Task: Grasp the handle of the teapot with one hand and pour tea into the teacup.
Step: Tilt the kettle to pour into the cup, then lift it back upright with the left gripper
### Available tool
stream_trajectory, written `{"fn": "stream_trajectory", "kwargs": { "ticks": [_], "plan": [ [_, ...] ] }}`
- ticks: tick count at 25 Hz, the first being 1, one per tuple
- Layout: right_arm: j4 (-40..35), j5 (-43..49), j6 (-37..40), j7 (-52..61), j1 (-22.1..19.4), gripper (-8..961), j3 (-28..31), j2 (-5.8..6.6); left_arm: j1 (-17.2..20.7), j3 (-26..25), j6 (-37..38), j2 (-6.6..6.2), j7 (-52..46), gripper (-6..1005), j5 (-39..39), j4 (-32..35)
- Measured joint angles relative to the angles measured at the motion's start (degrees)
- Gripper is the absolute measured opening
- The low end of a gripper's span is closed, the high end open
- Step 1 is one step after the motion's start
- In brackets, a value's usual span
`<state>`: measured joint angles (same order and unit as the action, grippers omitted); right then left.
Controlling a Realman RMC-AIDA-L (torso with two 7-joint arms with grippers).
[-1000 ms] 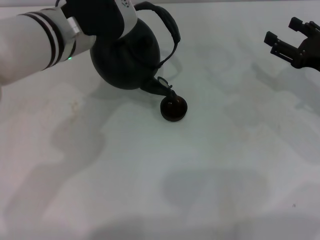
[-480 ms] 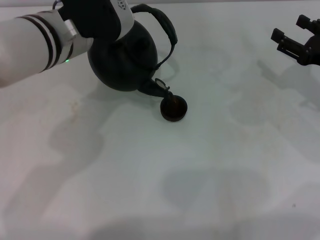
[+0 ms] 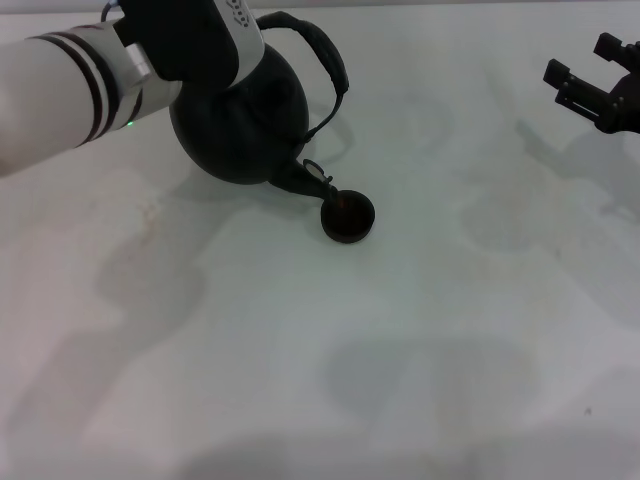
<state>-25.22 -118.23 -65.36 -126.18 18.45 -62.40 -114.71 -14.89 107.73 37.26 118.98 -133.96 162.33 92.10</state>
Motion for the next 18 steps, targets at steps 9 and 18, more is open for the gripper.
{"fn": "stream_trajectory", "kwargs": {
  "ticks": [9,18],
  "plan": [
    [0.00,-0.07,0.18,-0.02,0.08,857,0.00,-0.12,-0.05,-0.65,0.01,0.00,0.14,94,0.00,-0.17],
    [0.00,-0.07,0.84,-0.02,0.18,857,0.00,-0.25,0.03,-1.36,-0.24,0.14,0.28,94,0.00,-0.62]
  ]
}}
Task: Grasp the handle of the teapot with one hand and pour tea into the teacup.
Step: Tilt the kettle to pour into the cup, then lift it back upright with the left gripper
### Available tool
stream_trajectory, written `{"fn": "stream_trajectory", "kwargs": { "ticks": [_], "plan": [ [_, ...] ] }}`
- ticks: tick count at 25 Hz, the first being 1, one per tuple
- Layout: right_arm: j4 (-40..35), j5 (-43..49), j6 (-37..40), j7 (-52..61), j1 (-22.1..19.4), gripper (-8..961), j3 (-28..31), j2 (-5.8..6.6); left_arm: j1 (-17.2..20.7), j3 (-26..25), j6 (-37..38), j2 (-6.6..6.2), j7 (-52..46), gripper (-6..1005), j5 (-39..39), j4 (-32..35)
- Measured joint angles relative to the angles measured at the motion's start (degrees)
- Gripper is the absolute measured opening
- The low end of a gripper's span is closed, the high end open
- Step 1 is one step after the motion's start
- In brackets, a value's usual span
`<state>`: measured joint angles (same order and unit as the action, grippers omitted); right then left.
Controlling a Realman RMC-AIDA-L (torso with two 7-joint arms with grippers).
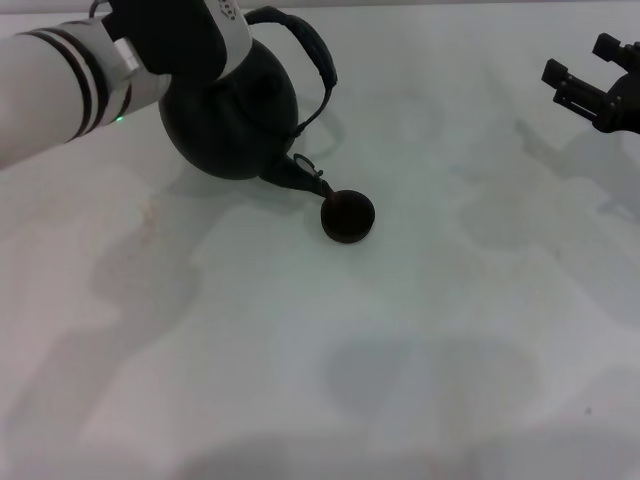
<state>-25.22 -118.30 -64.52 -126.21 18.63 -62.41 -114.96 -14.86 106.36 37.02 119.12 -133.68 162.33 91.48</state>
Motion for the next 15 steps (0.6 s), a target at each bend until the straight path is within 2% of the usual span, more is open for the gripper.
{"fn": "stream_trajectory", "kwargs": {
  "ticks": [6,15],
  "plan": [
    [0.06,0.00,0.60,0.00,0.00,857,0.00,0.00,0.57,-0.05,-0.43,0.14,-4.63,94,-0.15,-0.02],
    [0.18,0.22,1.63,-0.06,0.14,857,0.00,0.00,3.82,-0.36,-1.37,0.17,-12.00,94,-0.54,0.07]
  ]
}}
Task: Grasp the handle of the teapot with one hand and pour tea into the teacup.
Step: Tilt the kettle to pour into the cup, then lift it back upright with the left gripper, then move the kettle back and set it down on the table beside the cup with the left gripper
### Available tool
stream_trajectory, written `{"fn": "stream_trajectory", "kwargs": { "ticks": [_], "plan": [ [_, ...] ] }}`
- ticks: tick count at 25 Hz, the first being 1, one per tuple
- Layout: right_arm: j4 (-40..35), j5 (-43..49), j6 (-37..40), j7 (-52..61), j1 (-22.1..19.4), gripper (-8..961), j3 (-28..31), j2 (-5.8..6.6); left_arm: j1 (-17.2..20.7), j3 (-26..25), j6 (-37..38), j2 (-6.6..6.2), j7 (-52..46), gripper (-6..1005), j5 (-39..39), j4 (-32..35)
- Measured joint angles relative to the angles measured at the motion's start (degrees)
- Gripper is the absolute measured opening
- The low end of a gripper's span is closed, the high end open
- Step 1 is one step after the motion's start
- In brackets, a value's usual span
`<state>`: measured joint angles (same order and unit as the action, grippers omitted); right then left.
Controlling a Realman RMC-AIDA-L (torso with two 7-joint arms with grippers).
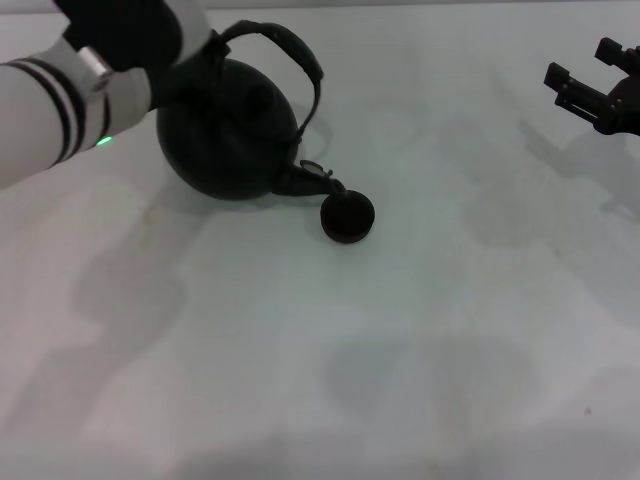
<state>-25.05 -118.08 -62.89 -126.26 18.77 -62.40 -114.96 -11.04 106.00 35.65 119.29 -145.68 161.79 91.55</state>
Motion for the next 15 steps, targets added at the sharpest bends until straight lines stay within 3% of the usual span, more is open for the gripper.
{"fn": "stream_trajectory", "kwargs": {
  "ticks": [6,15],
  "plan": [
    [0.30,0.19,0.16,-0.03,0.44,857,-0.14,0.09,4.53,-2.87,-5.29,-0.16,-1.69,93,-2.73,1.37],
    [0.63,0.36,0.21,-0.04,0.43,857,-0.49,0.39,10.01,-10.72,-11.28,-0.45,6.82,93,-20.06,3.23]
  ]
}}
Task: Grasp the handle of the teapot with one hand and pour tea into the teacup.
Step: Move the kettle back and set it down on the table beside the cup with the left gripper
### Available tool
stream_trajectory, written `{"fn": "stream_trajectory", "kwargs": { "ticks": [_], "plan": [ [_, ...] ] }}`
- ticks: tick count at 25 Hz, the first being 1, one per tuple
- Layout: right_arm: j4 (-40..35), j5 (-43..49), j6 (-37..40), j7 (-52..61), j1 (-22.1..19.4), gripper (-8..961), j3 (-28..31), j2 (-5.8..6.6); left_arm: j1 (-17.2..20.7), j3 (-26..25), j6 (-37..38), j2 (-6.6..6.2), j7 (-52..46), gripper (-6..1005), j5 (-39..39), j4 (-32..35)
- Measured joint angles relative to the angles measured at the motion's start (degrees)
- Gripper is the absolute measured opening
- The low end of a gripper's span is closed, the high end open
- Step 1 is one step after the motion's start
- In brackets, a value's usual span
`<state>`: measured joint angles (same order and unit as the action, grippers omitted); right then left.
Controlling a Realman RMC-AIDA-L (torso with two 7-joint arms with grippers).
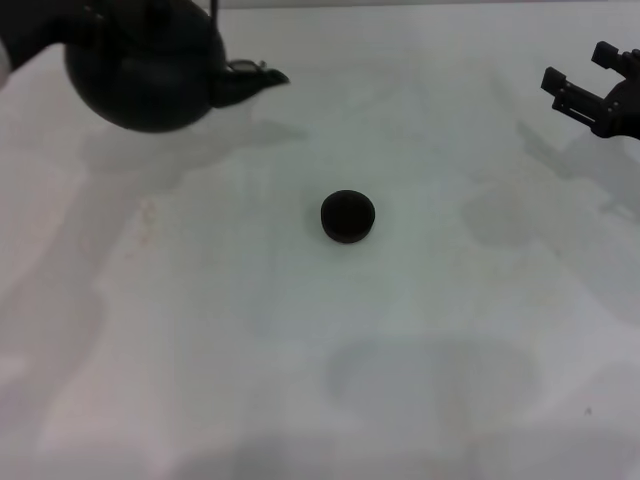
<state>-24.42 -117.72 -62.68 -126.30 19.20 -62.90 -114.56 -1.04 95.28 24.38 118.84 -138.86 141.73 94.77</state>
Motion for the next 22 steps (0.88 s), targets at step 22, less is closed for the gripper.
{"fn": "stream_trajectory", "kwargs": {
  "ticks": [22],
  "plan": [
    [0.68,0.69,0.47,-0.69,-0.31,857,0.20,0.15,5.82,-20.52,21.99,0.14,39.05,93,-49.85,-8.08]
  ]
}}
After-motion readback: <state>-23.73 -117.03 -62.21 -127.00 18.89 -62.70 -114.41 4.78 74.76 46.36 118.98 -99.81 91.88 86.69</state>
